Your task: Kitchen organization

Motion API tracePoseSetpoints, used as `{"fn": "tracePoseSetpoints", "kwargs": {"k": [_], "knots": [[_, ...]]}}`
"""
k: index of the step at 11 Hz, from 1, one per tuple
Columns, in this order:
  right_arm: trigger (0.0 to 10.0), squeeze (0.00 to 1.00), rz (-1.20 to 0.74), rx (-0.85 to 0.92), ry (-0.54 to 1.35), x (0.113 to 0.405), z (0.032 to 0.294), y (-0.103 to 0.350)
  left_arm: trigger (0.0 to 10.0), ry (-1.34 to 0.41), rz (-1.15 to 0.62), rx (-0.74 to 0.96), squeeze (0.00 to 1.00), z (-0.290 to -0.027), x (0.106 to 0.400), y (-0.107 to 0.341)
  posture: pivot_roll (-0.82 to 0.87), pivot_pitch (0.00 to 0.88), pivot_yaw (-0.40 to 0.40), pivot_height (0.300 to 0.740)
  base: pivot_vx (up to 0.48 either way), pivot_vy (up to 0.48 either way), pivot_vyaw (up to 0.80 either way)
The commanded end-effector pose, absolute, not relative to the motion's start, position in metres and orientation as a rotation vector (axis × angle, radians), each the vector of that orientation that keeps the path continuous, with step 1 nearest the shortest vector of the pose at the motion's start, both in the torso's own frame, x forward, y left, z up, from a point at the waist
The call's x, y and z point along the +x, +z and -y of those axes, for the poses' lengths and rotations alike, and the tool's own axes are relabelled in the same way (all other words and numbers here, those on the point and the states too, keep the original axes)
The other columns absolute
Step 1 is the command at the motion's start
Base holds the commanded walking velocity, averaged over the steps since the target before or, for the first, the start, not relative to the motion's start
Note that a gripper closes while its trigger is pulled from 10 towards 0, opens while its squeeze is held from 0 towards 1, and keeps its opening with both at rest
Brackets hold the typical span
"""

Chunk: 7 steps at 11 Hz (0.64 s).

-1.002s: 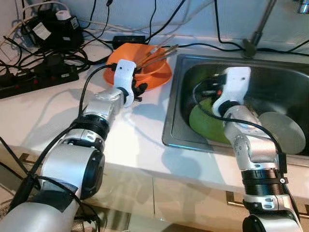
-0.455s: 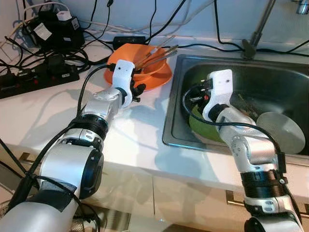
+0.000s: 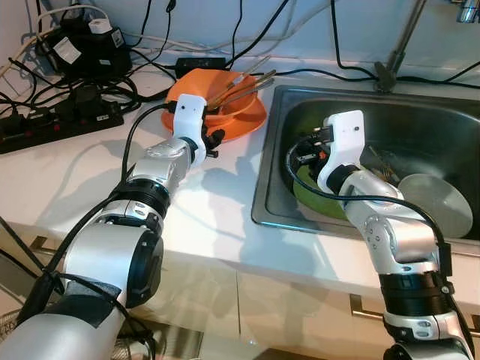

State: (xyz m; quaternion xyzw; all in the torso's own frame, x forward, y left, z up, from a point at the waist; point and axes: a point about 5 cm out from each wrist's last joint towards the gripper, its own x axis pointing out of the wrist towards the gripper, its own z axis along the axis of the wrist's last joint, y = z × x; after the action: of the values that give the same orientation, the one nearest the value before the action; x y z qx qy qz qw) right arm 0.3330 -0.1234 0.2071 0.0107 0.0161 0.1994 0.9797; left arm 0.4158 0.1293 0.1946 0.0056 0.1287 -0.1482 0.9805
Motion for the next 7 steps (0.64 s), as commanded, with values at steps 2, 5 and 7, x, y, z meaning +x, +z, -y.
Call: {"fn": "tracePoseSetpoints", "kwargs": {"k": [2, 5, 7], "knots": [[10.0, 0.0, -0.038, 0.03, 0.422, 0.328, 0.121, 0.207, 10.0, -0.3, -0.42, 0.008, 0.0, -0.13, 0.404, 0.157, 0.02, 0.105, 0.044, 0.74, 0.0, 0.0, 0.0], [10.0, 0.0, -0.04, 0.044, 0.423, 0.33, 0.118, 0.206, 10.0, -0.345, -0.477, 0.074, 0.0, -0.142, 0.4, 0.15, 0.07, 0.106, 0.054, 0.74, 0.0, 0.0, 0.0], [10.0, 0.0, -0.038, 0.053, 0.43, 0.332, 0.115, 0.205, 10.0, -0.37, -0.501, 0.101, 0.0, -0.15, 0.396, 0.147, 0.1, 0.1, 0.053, 0.74, 0.0, 0.0, 0.0]]}}
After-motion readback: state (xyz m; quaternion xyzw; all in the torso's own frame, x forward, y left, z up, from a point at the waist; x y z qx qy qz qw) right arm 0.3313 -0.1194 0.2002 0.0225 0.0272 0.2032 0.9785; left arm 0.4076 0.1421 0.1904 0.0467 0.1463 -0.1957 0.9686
